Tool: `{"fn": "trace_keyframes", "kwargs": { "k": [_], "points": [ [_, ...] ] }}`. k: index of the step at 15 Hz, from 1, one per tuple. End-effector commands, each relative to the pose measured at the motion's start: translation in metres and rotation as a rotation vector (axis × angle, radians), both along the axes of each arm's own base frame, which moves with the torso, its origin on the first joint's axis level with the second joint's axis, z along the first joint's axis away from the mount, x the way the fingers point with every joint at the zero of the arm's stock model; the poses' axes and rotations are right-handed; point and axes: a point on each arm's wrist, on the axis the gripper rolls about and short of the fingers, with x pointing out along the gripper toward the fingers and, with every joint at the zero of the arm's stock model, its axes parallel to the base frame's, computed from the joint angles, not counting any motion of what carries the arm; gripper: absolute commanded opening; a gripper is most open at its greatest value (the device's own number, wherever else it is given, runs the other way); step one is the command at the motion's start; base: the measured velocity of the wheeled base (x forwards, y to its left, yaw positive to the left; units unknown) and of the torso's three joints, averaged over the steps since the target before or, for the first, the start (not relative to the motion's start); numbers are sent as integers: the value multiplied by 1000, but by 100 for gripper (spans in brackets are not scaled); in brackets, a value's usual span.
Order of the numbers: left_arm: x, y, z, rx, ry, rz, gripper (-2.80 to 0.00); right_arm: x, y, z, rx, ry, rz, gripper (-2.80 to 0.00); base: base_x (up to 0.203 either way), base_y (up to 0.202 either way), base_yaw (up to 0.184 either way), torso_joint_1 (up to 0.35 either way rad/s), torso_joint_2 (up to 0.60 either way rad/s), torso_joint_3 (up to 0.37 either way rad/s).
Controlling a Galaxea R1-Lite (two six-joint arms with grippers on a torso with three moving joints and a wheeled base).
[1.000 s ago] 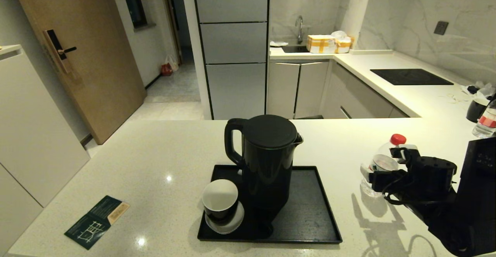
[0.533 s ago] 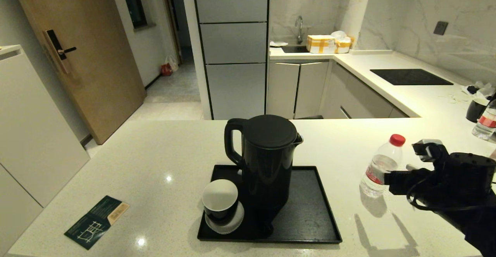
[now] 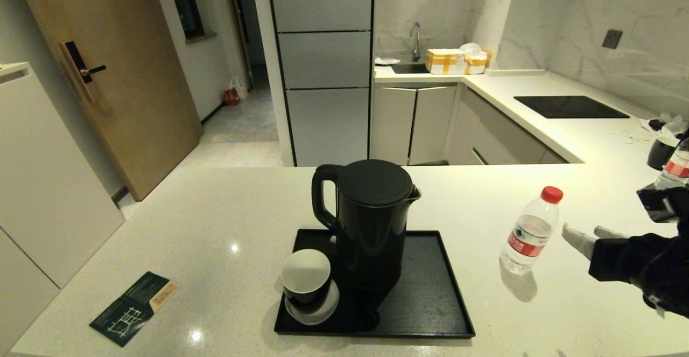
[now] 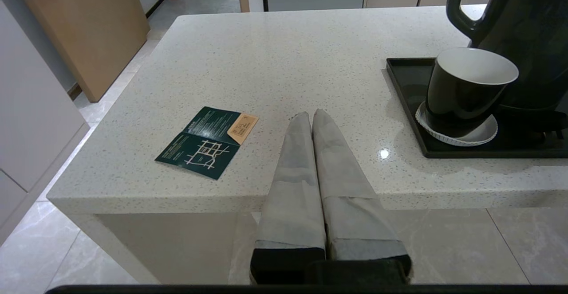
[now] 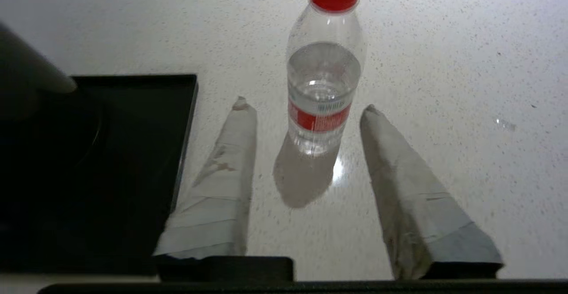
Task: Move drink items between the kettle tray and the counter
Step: Pick up the tea cup
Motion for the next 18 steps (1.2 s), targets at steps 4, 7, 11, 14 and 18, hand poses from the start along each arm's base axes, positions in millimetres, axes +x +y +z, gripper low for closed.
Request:
{"fn": "trace_keyframes", "kwargs": {
  "k": [4,7,11,14,18],
  "points": [
    [0,0,0,0,0,0,-280,-64,-2,48,7,-74,13,-280,0,0,0,0,0,0],
    [0,0,0,0,0,0,-280,-129,-9,91,15,-146,-43,-280,0,0,0,0,0,0],
    [0,0,0,0,0,0,-280,-260,-21,125,22,-343,-231,-280,0,0,0,0,0,0],
    [0,0,0,0,-1,0,-280,-317,-20,89,-25,-485,-271,-280,0,0,0,0,0,0],
    [0,0,0,0,0,0,-280,-285,-16,61,-51,-646,-216,-280,0,0,0,0,0,0]
  ]
}}
